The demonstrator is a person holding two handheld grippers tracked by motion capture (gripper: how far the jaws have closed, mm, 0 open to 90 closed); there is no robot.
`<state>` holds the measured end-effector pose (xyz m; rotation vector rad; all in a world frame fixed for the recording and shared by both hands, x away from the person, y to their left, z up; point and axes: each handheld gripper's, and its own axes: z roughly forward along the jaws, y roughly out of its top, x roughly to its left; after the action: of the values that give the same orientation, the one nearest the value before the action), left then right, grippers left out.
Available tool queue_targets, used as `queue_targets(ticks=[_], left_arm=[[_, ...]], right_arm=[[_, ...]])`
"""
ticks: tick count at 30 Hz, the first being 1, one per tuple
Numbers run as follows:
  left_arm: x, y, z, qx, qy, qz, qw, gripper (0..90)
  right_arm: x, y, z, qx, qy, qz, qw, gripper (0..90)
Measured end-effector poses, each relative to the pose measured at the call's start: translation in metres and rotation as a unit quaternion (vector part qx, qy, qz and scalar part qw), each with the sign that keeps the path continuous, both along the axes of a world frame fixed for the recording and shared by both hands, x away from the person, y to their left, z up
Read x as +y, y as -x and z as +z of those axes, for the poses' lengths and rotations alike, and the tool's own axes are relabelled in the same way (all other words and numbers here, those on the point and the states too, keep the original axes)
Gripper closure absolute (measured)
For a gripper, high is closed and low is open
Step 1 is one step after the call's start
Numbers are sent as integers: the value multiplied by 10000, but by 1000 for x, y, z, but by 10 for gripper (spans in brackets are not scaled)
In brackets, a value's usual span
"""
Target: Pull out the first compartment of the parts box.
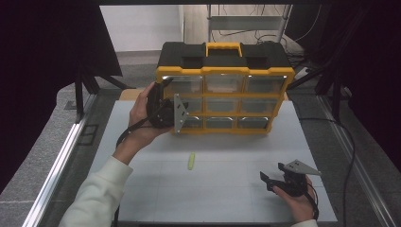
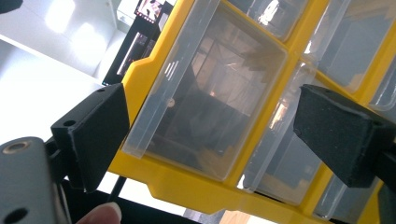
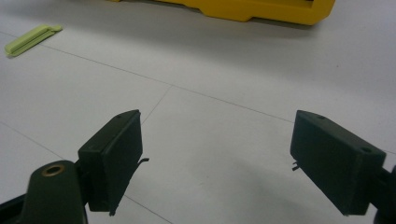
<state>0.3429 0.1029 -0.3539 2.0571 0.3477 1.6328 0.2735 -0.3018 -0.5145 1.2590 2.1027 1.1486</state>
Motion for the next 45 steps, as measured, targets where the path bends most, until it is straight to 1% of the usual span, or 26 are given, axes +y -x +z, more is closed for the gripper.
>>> queue_targets(ticks=[2,5,6,8,10,14,20,22,25,26,31,32,33,35,39,41,43,45], left_arm=[[0,-1,0,-3,-42,26,10000,112],[0,-3,1,4,-13,35,10000,113],[0,-4,1,-21,-52,38,10000,114],[0,-5,2,-27,-63,43,10000,114],[0,-6,1,-19,-29,50,10000,115],[-1,-8,2,-44,-115,58,9999,117],[0,-11,1,-30,-92,86,9999,123],[1,-13,1,-44,-136,104,9998,125],[1,-14,1,-59,-128,116,9998,127],[1,-15,0,-49,-92,123,9999,128],[1,-17,0,-68,-134,147,9998,133],[0,-17,0,-77,-94,143,9998,134],[1,-18,1,-86,-139,157,9997,137],[1,-18,1,-89,-154,174,9997,141],[-1,-18,1,-129,-252,212,9994,144],[-1,-19,1,-128,-249,210,9994,148],[-1,-20,0,-131,-294,215,9993,150],[0,-21,-1,-109,-277,230,9993,151]], right_arm=[[0,0,0,-1,13,6,10000,171],[0,0,0,2,4,3,10000,171],[0,0,0,-1,2,-1,10000,171],[0,0,0,1,-12,7,10000,171],[0,0,0,-2,6,-7,10000,171],[-1,0,0,-4,-7,3,10000,171],[0,0,0,3,0,-4,10000,171],[0,0,0,2,1,-5,10000,171],[0,0,0,4,-13,2,10000,171],[0,0,0,3,-5,9,10000,171],[0,0,0,3,7,-5,10000,171],[0,0,0,6,3,-8,10000,171],[0,0,0,6,3,-11,10000,171],[0,0,0,5,-10,1,10000,171],[0,0,0,1,13,-7,10000,171],[0,0,0,2,7,-10,10000,171],[0,0,0,4,-5,2,10000,171],[0,0,0,2,-2,0,10000,171]])
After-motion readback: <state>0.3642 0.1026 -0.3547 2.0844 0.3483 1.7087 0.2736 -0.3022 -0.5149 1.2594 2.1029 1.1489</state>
